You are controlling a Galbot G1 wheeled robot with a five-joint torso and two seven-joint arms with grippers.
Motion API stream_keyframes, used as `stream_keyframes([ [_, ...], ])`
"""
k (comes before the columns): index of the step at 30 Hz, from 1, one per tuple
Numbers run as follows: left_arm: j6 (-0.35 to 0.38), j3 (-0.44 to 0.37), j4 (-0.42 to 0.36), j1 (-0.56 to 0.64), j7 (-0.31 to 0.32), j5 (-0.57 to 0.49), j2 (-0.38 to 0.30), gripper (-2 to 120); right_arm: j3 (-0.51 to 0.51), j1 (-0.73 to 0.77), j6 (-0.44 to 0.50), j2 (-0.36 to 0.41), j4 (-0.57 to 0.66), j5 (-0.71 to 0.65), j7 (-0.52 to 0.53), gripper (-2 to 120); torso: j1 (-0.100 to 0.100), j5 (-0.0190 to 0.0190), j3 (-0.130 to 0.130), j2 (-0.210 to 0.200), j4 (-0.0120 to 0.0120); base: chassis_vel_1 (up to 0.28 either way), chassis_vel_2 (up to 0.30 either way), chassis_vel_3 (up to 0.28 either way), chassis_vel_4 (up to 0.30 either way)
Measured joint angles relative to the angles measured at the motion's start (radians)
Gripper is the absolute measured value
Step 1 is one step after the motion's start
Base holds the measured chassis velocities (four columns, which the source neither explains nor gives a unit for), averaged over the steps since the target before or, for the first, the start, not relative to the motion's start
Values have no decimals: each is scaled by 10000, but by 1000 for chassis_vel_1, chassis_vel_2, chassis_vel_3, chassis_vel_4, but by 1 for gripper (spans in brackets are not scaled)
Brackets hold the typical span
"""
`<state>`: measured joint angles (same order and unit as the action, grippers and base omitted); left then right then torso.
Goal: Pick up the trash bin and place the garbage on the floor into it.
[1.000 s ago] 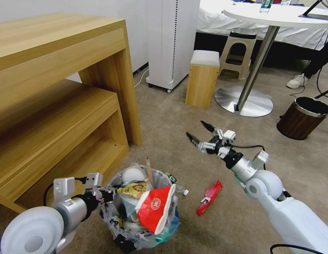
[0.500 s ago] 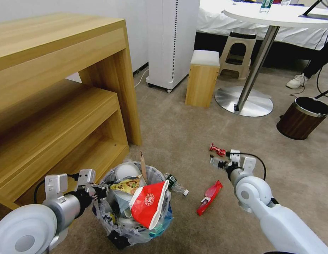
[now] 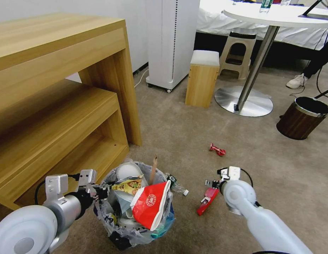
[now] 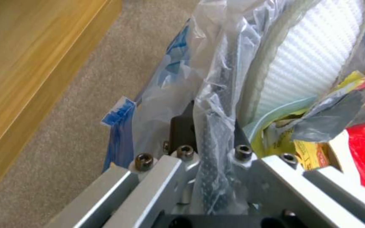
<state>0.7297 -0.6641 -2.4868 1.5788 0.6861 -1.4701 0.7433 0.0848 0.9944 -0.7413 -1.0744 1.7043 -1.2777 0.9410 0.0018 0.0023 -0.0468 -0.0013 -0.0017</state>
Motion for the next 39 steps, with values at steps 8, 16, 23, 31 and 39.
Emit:
stream_keyframes([
  [8,7,0,-44,64,-22,93,73,1,-192,-537,-26,-1024,-1563,-70,-21,100,1,0,0,0,0,0,0,0,0],
  [16,10,42,-52,77,-49,143,93,1,-186,-732,0,-1487,-2407,515,-314,100,1,-1,0,0,-1,0,0,0,0],
  [23,15,59,-59,67,-65,147,94,1,-96,-789,24,-1649,-2858,1160,-609,100,1,-1,0,0,-1,0,0,0,0],
  [31,16,65,11,46,-103,179,85,1,57,-777,40,-1583,-2894,1383,-793,100,1,-1,0,0,-2,0,0,0,0],
  [39,16,96,15,41,-127,184,71,1,178,-747,49,-1682,-3173,1570,-1221,86,0,0,-1,-1,-1,0,0,0,0],
])
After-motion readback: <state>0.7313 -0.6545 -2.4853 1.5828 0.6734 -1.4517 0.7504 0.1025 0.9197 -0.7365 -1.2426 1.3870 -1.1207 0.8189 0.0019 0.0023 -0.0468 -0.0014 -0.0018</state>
